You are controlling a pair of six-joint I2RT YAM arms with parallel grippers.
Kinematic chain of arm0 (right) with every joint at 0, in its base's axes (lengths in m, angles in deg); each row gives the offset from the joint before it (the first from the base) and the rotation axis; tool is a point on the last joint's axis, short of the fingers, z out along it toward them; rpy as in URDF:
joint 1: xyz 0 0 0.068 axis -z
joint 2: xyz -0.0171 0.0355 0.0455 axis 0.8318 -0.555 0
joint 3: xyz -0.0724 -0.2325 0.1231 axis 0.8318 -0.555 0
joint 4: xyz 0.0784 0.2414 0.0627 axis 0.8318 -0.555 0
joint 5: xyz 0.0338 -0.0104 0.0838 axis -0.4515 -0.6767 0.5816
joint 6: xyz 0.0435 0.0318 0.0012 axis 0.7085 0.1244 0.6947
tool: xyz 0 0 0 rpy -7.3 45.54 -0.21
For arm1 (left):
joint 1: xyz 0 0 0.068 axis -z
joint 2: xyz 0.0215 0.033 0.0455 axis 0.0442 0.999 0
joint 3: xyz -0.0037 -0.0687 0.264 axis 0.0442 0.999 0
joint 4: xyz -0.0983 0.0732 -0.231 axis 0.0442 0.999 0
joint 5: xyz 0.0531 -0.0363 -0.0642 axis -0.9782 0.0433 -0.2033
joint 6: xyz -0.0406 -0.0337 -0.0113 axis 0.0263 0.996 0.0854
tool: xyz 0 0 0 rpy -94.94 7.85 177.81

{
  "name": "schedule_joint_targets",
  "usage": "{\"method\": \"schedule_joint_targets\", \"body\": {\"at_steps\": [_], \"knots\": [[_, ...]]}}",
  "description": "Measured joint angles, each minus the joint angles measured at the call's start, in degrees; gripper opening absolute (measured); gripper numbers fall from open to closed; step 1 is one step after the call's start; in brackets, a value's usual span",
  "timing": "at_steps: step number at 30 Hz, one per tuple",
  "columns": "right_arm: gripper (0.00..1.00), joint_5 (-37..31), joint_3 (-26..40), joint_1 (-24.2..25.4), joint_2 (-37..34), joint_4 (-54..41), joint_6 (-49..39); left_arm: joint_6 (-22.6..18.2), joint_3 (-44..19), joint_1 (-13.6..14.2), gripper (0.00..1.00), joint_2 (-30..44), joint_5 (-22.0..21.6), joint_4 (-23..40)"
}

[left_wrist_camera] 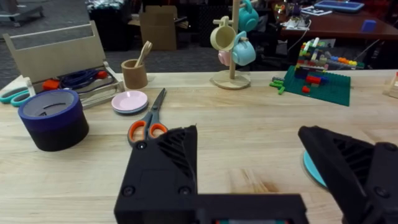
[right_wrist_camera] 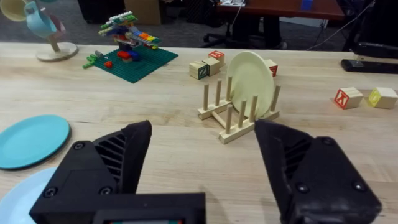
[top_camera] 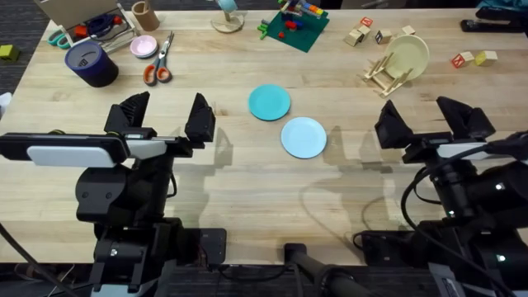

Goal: Pick up the plates from the table one by one and place each into a slot on the dish rack.

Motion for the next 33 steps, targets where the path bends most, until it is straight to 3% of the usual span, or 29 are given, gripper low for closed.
{"method": "schedule_joint_targets", "body": {"at_steps": [12,19,26,33], "knots": [[0.996,0.0,0.0,0.0,0.0,0.8,0.0,0.0,0.0,0.0,0.993,0.0,0.2,-2.6],[0.995,0.0,1.4,0.0,-0.1,2.1,0.0,2.2,-1.6,0.0,0.994,0.0,0.3,-1.5],[0.995,0.1,13.9,0.0,-6.0,-2.8,0.0,3.0,-14.1,0.0,0.993,4.5,0.3,7.1],[0.996,0.2,29.0,0.0,-20.0,-13.4,0.0,3.2,-30.7,0.0,0.993,18.9,0.3,21.7]]}}
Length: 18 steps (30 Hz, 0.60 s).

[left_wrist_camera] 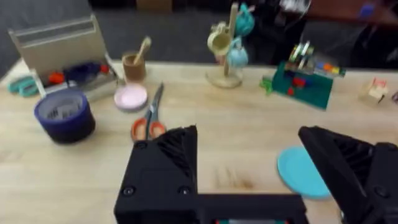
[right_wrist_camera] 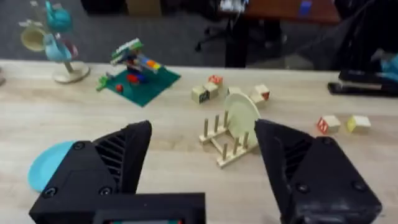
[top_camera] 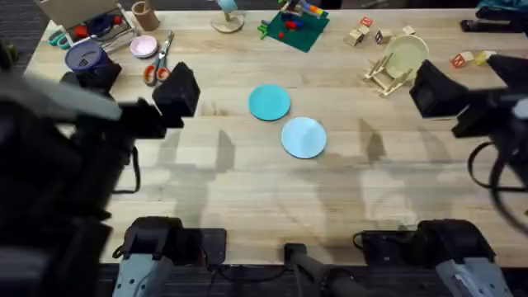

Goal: Pick up the plates from the table one by one and place each into a slot on the dish rack.

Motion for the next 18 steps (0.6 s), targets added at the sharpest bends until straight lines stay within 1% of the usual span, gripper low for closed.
{"method": "schedule_joint_targets", "body": {"at_steps": [3,10,14,18], "knots": [[0.995,0.0,5.7,0.0,-6.9,-4.6,0.0,0.0,-7.0,0.0,0.993,7.4,0.0,6.2],[0.996,0.0,16.9,0.0,-21.5,-14.5,0.0,0.0,-22.0,0.0,0.994,24.5,0.4,16.6],[0.996,0.0,22.1,0.0,-28.7,-19.8,0.0,0.0,-28.9,0.0,0.992,33.8,1.8,22.3],[0.996,0.0,26.7,0.0,-35.0,-24.9,0.0,0.0,-34.0,0.0,0.993,41.7,2.7,26.6]]}}
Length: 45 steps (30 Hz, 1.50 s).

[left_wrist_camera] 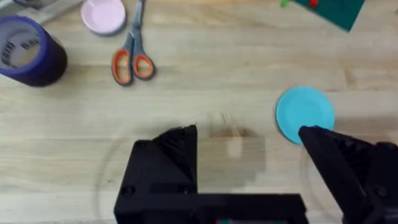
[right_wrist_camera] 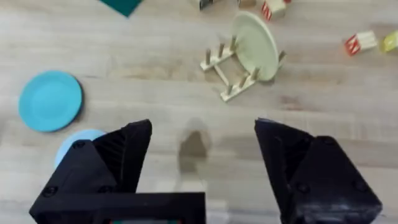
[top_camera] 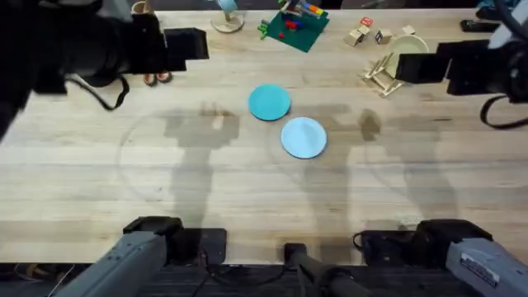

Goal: Pick up the plates from the table one by one and place each into a slot on the dish rack.

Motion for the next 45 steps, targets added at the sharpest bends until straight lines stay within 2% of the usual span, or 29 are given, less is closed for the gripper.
{"method": "schedule_joint_targets", "body": {"at_steps": [6,14,15,18,20,21,25,30,38,45], "knots": [[0.995,0.0,3.5,0.0,-5.8,-3.0,0.0,0.0,-2.9,0.0,0.993,6.4,0.3,1.5],[0.996,0.0,3.8,0.0,-6.1,-3.2,0.0,0.0,-2.9,0.0,0.992,7.6,0.3,1.9],[0.996,0.0,3.8,0.0,-6.1,-3.2,0.0,0.2,-2.9,0.0,0.912,7.6,0.4,1.9],[0.995,0.0,3.8,0.0,-6.1,-3.2,0.0,0.2,-2.9,0.0,0.433,7.6,1.7,1.9],[0.996,0.0,3.8,0.0,-6.1,-3.2,0.0,0.1,-2.9,0.0,0.103,7.7,4.4,1.9],[0.996,0.0,3.8,0.0,-6.1,-3.2,0.0,-0.1,-2.9,0.0,0.068,7.7,5.5,1.9],[0.996,0.0,3.8,0.0,-6.1,-3.3,0.0,-1.3,-3.0,0.0,0.041,9.6,14.0,1.9],[0.996,0.0,3.8,0.0,-6.1,-3.3,0.0,-4.4,-3.1,0.0,0.041,15.4,25.1,1.8],[0.996,0.0,3.8,0.0,-6.1,-3.3,0.0,-8.9,-3.1,0.0,0.042,26.0,38.2,-2.4],[0.996,0.0,3.8,0.0,-6.1,-3.3,0.0,-10.6,-3.1,0.0,0.042,35.2,45.1,-8.8]]}}
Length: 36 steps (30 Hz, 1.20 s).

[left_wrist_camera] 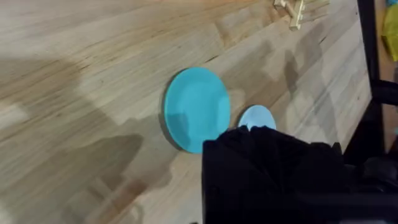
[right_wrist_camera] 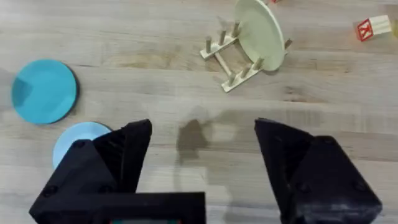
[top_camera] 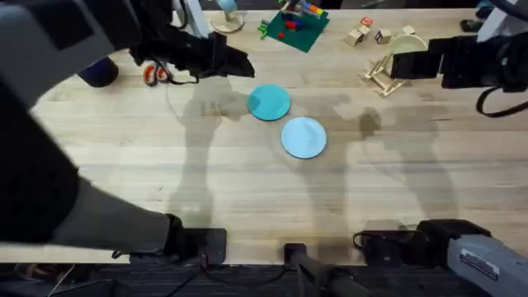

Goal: Pick up the plates from the table one by one and place each into a slot on the dish rack.

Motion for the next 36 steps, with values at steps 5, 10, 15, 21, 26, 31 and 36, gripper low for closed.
{"method": "schedule_joint_targets", "body": {"at_steps": [5,10,15,21,26,31,36], "knots": [[0.996,0.0,0.0,0.0,0.0,0.0,0.0,-0.5,0.0,0.0,0.042,5.4,1.7,-1.2],[0.996,0.0,0.0,0.0,0.0,0.0,0.0,-1.9,0.0,0.0,0.042,9.0,2.8,-1.8],[0.995,0.0,0.0,0.0,0.0,0.0,0.0,-3.1,0.0,0.0,0.043,12.0,4.4,-2.8],[0.996,0.0,0.0,0.0,0.0,0.0,0.0,-4.2,0.0,0.0,0.043,15.8,5.1,-2.9],[0.996,0.0,0.0,0.0,0.0,0.0,0.0,-4.7,0.0,0.0,0.043,18.2,5.6,-4.3],[0.996,0.0,0.0,0.0,0.0,0.0,0.0,-5.0,-0.1,0.0,0.043,19.8,6.7,-5.8],[0.996,0.0,0.0,0.0,0.0,0.0,0.0,-5.1,-0.9,0.0,0.043,21.9,8.7,-6.4]]}}
